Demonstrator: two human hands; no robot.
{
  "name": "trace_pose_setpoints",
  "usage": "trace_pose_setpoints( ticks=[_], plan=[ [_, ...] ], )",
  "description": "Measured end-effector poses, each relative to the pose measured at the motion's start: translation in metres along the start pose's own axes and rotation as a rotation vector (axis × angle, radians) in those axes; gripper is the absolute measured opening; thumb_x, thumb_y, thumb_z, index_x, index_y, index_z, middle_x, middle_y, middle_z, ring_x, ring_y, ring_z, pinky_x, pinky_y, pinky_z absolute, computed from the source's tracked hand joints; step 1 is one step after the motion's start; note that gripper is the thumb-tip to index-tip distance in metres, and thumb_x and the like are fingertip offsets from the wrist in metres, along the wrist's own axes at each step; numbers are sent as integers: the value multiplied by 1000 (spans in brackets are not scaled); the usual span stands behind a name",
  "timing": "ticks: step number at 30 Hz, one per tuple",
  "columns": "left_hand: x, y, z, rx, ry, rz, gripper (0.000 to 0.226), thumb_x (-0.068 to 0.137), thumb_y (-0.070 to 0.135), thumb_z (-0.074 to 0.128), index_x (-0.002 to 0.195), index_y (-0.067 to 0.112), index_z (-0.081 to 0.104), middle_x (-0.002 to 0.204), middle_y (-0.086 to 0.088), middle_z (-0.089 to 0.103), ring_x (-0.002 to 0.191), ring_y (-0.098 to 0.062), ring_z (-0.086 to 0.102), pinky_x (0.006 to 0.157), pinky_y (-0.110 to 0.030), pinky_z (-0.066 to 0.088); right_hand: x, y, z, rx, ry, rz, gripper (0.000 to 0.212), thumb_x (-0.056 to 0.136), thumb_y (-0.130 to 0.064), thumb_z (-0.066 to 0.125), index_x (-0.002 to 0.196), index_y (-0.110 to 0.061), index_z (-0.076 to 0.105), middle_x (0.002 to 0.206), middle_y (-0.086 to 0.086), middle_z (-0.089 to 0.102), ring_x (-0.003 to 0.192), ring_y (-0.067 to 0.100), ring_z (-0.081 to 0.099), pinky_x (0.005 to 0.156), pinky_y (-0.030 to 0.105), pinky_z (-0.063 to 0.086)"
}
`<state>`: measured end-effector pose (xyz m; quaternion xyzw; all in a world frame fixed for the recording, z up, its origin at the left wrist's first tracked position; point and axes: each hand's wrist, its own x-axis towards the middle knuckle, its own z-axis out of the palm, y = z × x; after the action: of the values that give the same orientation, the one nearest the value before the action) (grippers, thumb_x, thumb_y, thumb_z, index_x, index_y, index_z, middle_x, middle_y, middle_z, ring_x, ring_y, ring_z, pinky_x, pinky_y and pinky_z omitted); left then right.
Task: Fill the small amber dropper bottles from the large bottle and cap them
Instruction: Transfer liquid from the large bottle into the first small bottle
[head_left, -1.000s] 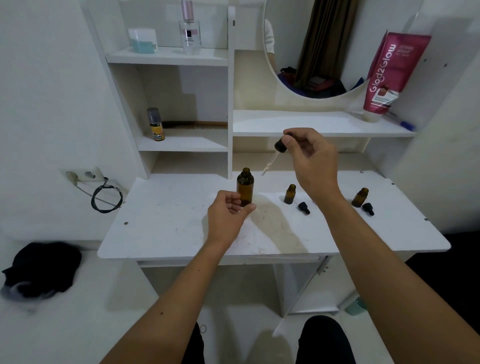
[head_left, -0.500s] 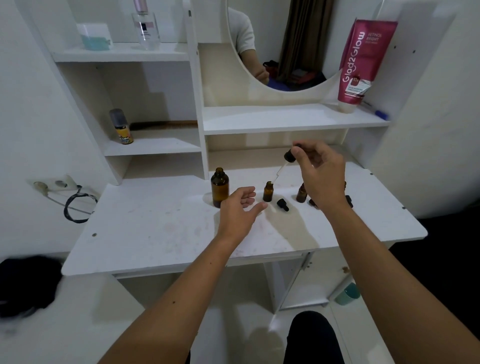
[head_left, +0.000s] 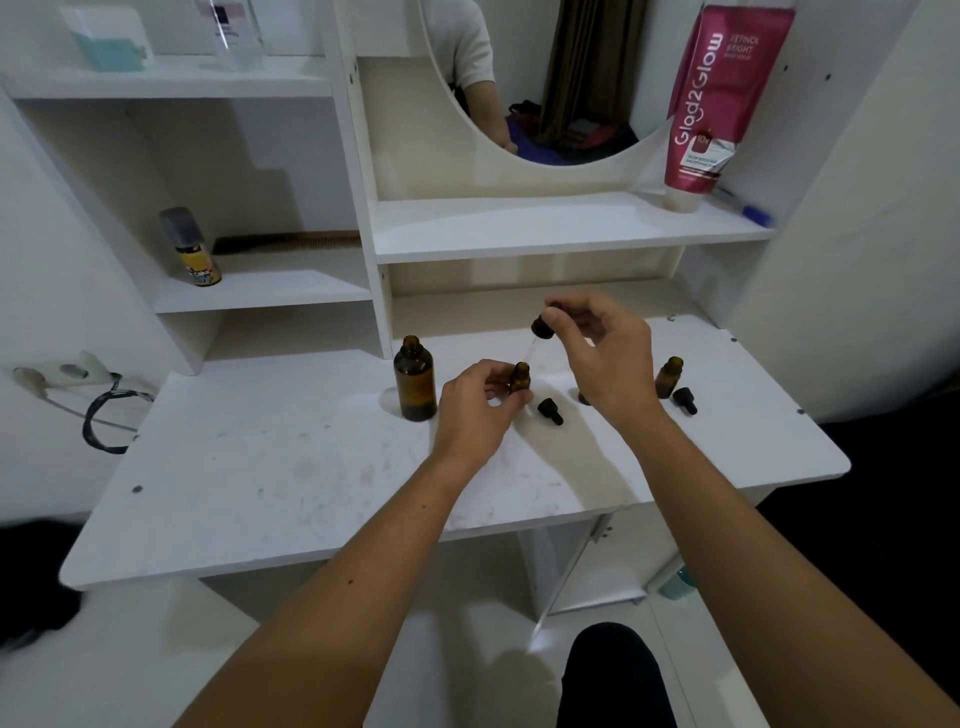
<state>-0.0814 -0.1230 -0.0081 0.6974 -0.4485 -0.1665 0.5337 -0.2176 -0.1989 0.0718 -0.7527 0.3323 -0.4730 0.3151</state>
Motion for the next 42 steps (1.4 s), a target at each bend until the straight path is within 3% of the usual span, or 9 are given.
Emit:
trace_pose_setpoints(
  ticks=[6, 13, 19, 27, 34, 42],
  plan=[
    [1, -2, -2, 5, -19, 23, 32, 86, 22, 84, 115, 16, 74, 103, 8, 76, 93, -4, 70, 91, -26, 59, -2, 7, 9, -81, -56, 41, 7, 95, -14, 77, 93, -20, 79, 83, -25, 72, 80, -14, 67, 79, 3, 47],
    [0, -2, -1, 21, -25, 22, 31, 88, 22, 82, 117, 15, 73, 103, 8, 76, 93, -3, 70, 92, -26, 59, 0, 1, 12, -48, -133, 61, 8, 99, -11, 71, 103, -14, 78, 83, -12, 77, 78, -11, 70, 80, 4, 49],
    [1, -2, 0, 24, -33, 20, 31, 88, 22, 82, 117, 17, 73, 104, 10, 75, 94, -2, 69, 93, -26, 58, 1, 1, 13, -97, -66, 23, 7, 96, -9, 75, 93, -13, 80, 81, -11, 76, 78, -14, 67, 78, 2, 46],
    [0, -2, -1, 41, -41, 18, 34, 89, 26, 81, 121, 18, 71, 110, 8, 75, 99, -6, 70, 97, -32, 58, -4, -4, 9, -28, -125, 64, 12, 101, -13, 70, 109, -13, 79, 88, -9, 80, 85, -4, 74, 85, 6, 51],
    [-15, 2, -11, -4, -51, -5, 55, 88, 33, 82, 137, 17, 62, 129, 5, 67, 111, -8, 65, 99, -22, 54, 4, -24, -3, 33, -30, 58, 16, 102, -18, 70, 115, -12, 77, 96, -5, 81, 93, 6, 76, 92, 17, 57],
    [-41, 0, -40, -99, -15, -72, 52, 90, 35, 79, 136, 19, 62, 125, 7, 69, 111, -6, 66, 93, -17, 54, -1, -50, -5, 54, 25, -4, 18, 100, -19, 72, 117, -15, 77, 101, -9, 78, 98, 4, 74, 93, 15, 56]
  ],
)
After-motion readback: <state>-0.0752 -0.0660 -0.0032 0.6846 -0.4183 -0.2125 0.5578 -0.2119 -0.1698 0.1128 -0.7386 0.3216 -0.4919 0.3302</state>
